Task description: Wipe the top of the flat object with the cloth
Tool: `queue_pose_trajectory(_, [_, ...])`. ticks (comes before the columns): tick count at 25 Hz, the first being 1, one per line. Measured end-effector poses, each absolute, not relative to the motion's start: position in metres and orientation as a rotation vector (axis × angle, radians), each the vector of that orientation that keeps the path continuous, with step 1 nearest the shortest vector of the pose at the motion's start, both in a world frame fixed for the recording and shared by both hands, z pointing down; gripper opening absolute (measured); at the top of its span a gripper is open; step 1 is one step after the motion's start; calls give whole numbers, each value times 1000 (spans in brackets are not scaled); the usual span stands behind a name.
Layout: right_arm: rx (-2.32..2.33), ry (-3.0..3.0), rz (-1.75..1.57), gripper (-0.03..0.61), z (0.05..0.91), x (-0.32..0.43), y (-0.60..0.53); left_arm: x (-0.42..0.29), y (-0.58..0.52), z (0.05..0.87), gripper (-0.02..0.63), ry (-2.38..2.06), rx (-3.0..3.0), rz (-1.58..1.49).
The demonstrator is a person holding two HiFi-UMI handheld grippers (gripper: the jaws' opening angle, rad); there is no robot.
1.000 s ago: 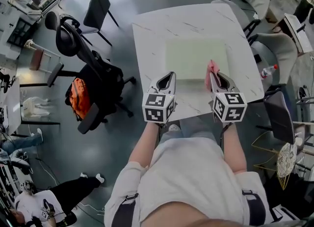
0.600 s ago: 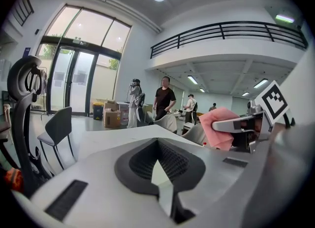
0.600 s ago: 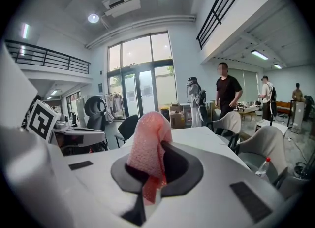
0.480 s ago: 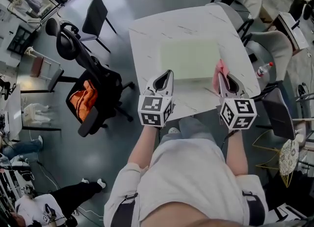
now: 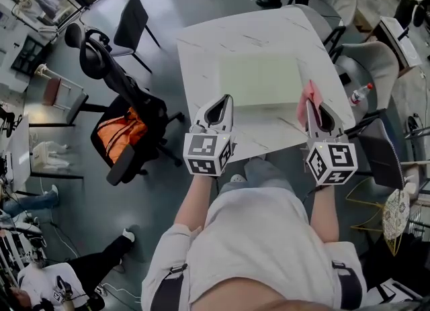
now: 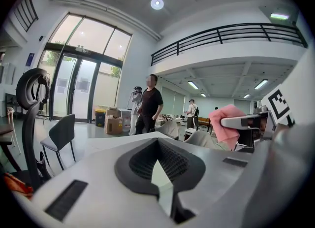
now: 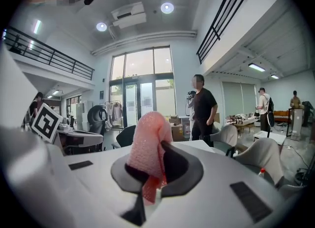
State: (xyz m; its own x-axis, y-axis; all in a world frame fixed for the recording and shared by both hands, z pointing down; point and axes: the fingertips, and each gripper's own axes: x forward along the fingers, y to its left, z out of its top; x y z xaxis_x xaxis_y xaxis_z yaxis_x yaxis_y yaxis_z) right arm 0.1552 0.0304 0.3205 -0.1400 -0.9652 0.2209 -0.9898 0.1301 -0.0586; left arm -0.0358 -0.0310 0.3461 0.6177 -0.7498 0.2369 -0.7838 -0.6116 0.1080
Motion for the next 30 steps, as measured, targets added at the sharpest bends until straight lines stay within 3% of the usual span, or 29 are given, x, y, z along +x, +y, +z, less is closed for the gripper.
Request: queue_pose_trajectory(30, [1978,-2327,166,23,309,143,57,-37,-1,322,11,-1299,2726,174])
